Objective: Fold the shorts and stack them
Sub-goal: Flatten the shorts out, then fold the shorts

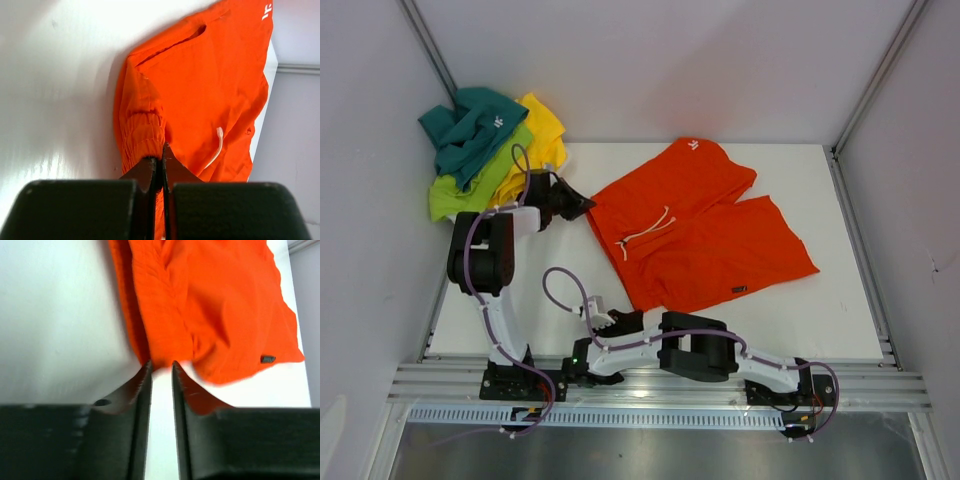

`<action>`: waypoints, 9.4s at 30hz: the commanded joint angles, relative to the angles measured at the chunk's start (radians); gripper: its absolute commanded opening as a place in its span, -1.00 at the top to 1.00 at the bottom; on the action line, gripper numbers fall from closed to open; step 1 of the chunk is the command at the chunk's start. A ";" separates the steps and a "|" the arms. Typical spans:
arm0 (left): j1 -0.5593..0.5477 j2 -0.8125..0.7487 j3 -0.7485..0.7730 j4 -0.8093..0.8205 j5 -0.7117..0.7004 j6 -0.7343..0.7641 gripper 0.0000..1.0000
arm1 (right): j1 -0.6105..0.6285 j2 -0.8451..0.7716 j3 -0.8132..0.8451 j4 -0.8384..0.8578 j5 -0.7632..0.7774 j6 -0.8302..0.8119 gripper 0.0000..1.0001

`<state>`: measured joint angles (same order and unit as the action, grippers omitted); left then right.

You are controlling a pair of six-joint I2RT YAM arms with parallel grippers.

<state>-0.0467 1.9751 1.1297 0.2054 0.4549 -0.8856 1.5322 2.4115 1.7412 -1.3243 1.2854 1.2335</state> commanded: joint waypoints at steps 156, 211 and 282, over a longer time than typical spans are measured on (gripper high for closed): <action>-1.243 -0.418 -0.283 -0.511 -1.070 0.740 -0.93 | -1.977 -0.993 -1.043 1.166 -1.307 -0.456 1.00; -1.450 -0.231 0.088 -0.661 -0.691 0.593 1.00 | -2.089 -1.127 -0.750 0.648 -1.143 -0.502 1.00; -0.759 -1.138 -0.633 -0.426 -0.167 0.023 1.00 | -1.364 -0.638 -0.103 1.030 -1.049 -0.158 1.00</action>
<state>-0.8310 0.8253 0.5285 -0.2413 0.2211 -0.8558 0.1616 1.7313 1.5784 -0.3878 0.1692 1.0641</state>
